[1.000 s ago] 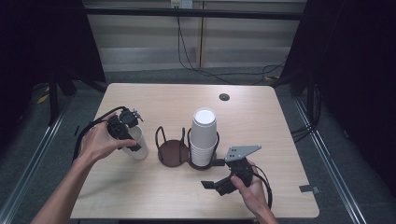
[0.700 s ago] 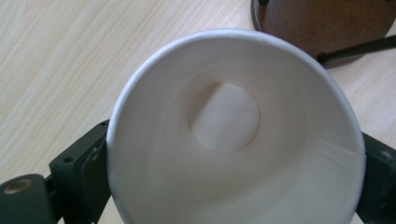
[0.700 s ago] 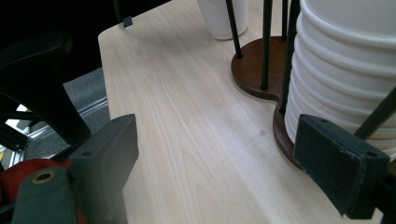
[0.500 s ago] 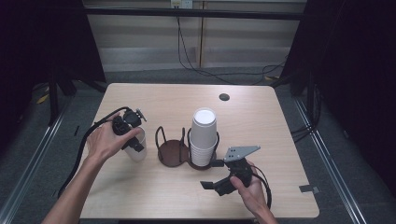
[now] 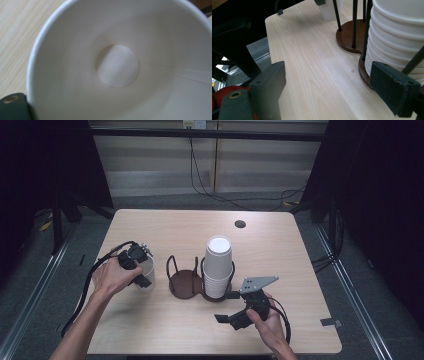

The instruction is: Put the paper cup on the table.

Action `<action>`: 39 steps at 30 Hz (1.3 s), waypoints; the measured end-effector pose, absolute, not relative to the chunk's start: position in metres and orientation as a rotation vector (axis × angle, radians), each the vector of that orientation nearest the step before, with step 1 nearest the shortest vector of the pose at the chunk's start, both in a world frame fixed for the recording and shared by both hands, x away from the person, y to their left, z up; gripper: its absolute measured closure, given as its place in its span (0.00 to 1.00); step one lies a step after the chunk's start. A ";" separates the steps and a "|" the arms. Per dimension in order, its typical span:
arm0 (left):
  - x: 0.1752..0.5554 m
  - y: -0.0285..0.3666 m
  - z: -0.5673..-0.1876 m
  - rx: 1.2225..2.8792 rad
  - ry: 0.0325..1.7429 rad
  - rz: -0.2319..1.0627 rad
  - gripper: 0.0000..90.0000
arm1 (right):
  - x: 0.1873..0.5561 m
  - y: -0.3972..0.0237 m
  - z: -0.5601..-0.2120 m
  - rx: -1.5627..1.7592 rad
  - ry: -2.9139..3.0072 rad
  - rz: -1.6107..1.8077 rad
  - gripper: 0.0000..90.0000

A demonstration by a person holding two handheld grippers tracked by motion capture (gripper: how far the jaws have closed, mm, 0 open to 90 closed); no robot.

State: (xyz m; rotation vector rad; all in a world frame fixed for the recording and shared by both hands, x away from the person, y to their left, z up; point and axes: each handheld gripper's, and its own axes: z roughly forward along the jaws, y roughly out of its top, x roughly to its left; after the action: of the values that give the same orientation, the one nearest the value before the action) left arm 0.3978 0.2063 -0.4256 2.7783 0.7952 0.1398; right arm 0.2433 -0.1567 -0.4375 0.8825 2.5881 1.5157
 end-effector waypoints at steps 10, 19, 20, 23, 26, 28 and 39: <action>0.394 0.224 -0.429 2.745 0.787 0.111 0.08 | 0.243 -0.156 -0.437 0.880 2.590 1.517 0.16; 0.385 0.240 -0.431 2.717 0.775 0.109 0.11 | 0.243 -0.156 -0.439 0.894 2.585 1.508 0.16; 0.385 0.240 -0.431 2.717 0.775 0.109 0.12 | 0.243 -0.156 -0.439 0.894 2.585 1.508 0.16; 0.379 0.245 -0.433 2.683 0.770 0.096 0.17 | 0.244 -0.157 -0.438 0.896 2.581 1.510 0.16; 0.374 0.251 -0.436 2.668 0.768 0.109 0.17 | 0.244 -0.158 -0.439 0.900 2.581 1.507 0.16; 0.372 0.253 -0.437 2.657 0.774 0.118 0.17 | 0.244 -0.158 -0.439 0.902 2.577 1.507 0.16; 0.344 0.266 -0.428 2.493 0.821 0.197 0.19 | 0.245 -0.161 -0.439 0.934 2.551 1.511 0.16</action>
State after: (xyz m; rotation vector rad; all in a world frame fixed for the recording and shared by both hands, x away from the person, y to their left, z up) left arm 0.3436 0.2664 -0.4282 2.4927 0.8207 0.1966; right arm 0.2451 -0.1611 -0.4388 0.9339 2.5510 1.5114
